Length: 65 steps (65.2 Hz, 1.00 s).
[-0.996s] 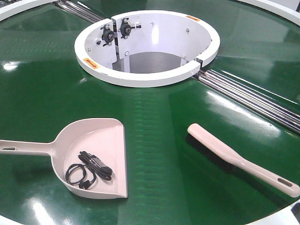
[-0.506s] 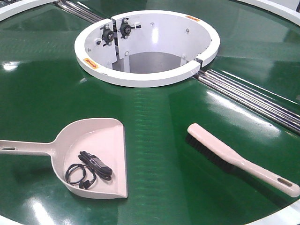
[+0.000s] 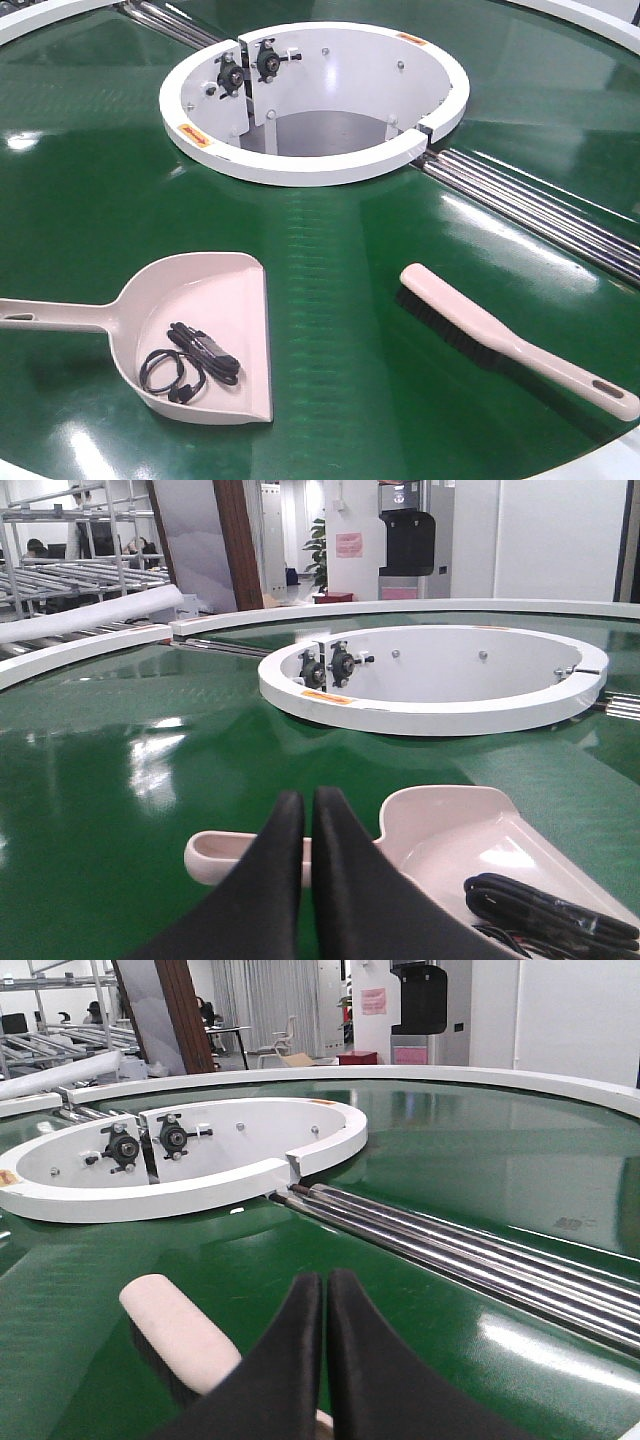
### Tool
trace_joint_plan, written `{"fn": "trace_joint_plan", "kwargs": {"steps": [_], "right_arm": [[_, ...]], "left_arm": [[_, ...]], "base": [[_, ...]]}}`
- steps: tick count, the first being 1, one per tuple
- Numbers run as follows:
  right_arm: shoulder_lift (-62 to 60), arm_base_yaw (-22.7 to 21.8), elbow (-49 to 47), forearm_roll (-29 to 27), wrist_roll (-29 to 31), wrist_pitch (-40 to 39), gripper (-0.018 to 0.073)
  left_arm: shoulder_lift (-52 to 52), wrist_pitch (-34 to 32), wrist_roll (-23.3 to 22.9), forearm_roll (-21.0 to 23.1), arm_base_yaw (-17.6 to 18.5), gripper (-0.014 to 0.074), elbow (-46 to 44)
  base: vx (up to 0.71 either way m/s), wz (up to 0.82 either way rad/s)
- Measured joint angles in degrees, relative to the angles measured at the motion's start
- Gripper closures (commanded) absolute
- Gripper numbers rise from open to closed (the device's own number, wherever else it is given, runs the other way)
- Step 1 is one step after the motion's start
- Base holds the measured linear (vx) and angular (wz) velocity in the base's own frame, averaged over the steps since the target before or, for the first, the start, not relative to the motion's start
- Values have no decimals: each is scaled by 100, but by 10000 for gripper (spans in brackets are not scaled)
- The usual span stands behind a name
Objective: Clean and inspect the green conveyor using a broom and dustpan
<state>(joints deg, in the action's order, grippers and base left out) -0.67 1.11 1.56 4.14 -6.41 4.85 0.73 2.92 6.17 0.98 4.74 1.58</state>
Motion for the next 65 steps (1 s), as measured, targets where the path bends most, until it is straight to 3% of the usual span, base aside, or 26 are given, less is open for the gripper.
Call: {"fn": "trace_joint_plan", "kwargs": {"steps": [65], "right_arm": [[0,0,0,-23,31,10,568]], "left_arm": [[0,0,0,0,0,603,0]], "base": [[0,0]]}}
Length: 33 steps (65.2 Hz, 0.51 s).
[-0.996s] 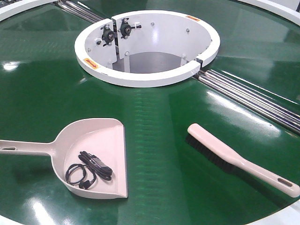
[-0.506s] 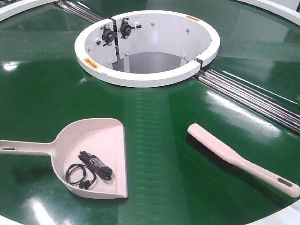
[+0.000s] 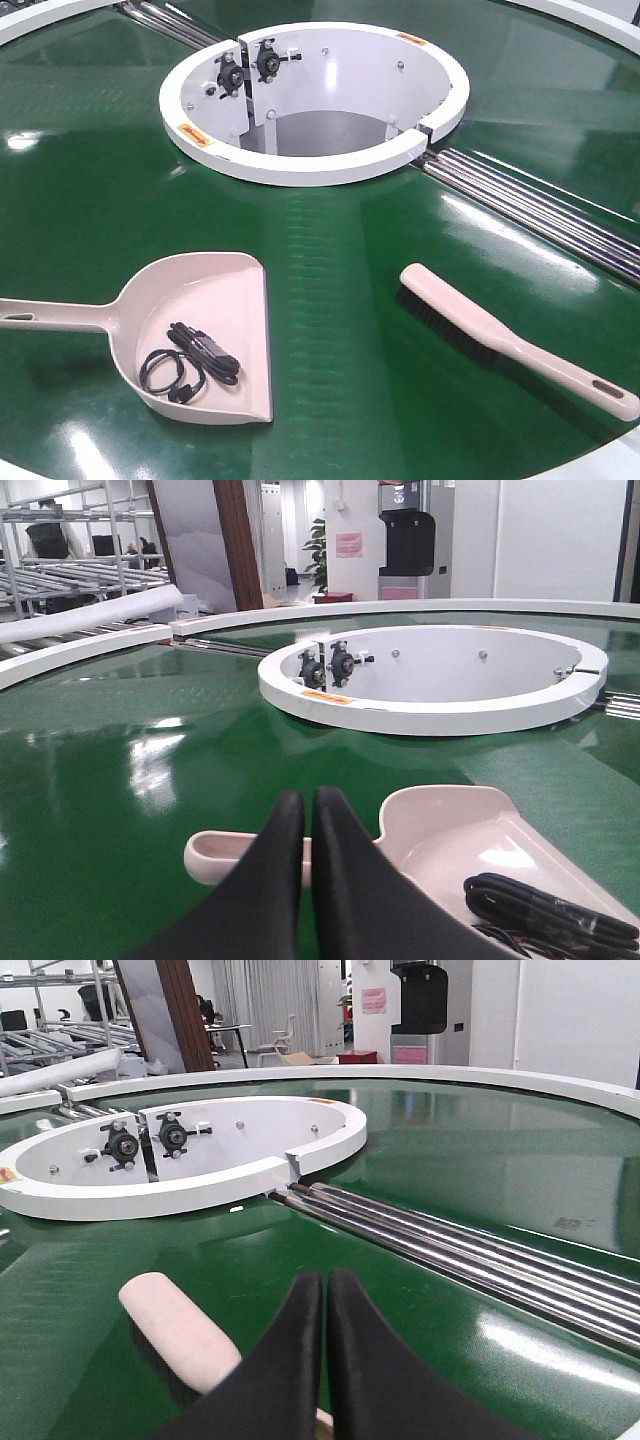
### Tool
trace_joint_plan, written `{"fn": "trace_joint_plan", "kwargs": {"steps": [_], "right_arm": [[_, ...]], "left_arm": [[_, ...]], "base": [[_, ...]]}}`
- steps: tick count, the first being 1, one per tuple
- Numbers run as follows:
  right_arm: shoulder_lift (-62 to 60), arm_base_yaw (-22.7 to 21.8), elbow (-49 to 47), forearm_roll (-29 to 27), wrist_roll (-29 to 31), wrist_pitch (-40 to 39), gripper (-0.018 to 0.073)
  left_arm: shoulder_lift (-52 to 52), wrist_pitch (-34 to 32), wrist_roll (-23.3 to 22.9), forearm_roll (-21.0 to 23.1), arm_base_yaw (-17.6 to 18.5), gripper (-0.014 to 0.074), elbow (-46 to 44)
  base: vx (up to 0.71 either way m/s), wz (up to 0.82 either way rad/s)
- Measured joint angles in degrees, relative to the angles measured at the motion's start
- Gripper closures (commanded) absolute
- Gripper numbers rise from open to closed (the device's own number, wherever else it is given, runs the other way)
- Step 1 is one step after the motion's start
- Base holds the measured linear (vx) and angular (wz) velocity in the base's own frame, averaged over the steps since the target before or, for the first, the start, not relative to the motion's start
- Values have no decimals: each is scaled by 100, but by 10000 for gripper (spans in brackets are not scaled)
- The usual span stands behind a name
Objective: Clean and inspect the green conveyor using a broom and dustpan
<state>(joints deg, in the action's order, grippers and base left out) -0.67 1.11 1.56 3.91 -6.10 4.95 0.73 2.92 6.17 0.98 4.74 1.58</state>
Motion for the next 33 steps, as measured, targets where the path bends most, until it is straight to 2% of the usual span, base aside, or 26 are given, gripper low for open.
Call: {"fn": "trace_joint_plan", "kwargs": {"steps": [33], "right_arm": [[0,0,0,0,0,0,568]], "left_arm": [[0,0,0,0,0,603,0]], "base": [[0,0]]}}
